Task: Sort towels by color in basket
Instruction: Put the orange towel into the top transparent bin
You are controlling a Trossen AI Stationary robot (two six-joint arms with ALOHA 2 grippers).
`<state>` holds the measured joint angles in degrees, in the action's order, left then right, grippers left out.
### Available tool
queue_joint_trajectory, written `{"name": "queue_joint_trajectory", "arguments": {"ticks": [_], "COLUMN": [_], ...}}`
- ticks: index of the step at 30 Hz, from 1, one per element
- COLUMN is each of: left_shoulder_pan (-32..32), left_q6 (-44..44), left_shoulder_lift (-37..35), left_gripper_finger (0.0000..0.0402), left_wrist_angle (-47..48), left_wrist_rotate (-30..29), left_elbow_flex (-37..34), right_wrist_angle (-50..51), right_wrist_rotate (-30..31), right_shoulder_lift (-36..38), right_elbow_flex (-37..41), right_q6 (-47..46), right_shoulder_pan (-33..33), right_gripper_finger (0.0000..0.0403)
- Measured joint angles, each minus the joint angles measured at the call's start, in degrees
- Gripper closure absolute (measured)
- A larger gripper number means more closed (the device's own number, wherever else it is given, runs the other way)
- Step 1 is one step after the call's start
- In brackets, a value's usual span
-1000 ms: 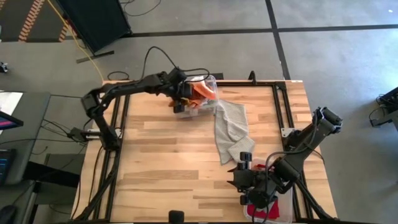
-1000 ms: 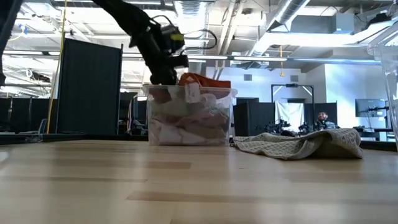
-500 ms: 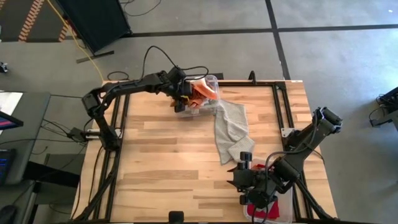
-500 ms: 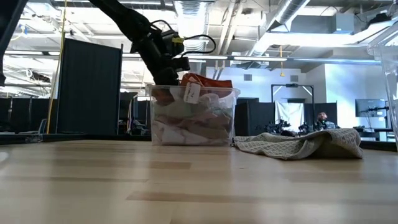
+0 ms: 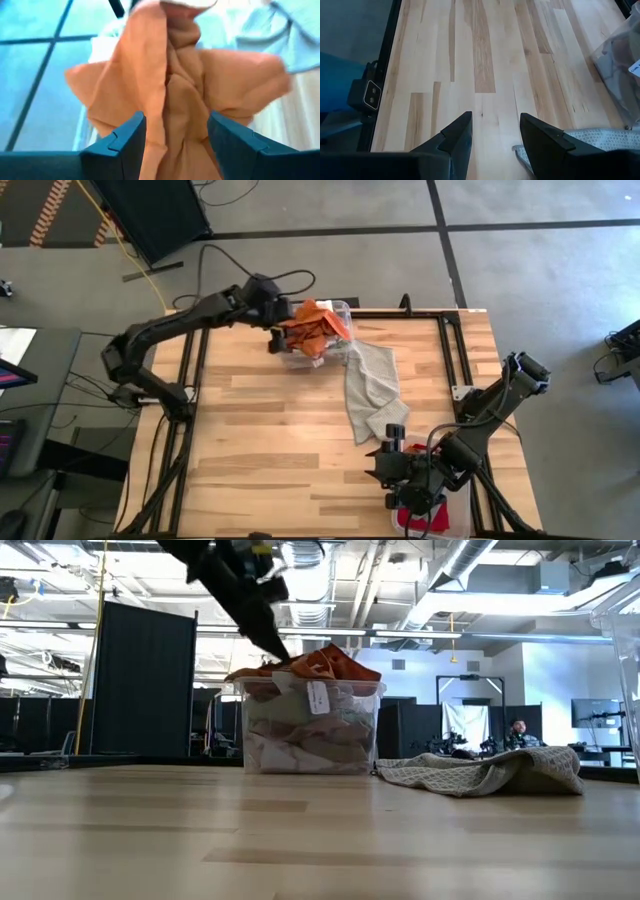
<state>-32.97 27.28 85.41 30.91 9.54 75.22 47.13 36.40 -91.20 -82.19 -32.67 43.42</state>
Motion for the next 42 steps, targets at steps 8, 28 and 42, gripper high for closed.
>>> {"name": "queue_joint_trajectory", "arguments": {"ticks": [8,28,42], "left_shoulder_pan": [1.88,27.07,45.88], "left_q6": [-1.17,-7.06,-13.6], "left_shoulder_lift": [-7.17,-9.47,-9.44], "left_gripper_finger": [0.0198,0.0197,0.0197], "left_wrist_angle": [2.09,12.23,-0.61], "left_wrist_rotate": [0.15,0.2,-2.39], "left_elbow_flex": [0.04,-5.84,-15.65], "right_wrist_angle": [1.22,25.07,19.02], "right_wrist_rotate": [0.04,-6.96,-20.19], "right_shoulder_lift": [0.0,0.0,0.09], "right_elbow_flex": [0.0,0.0,1.8], "right_q6": [-1.26,-0.96,9.98], "right_shoulder_pan": [-0.89,-19.81,-36.11], "right_gripper_finger": [0.0207,0.0117,0.0042]}}
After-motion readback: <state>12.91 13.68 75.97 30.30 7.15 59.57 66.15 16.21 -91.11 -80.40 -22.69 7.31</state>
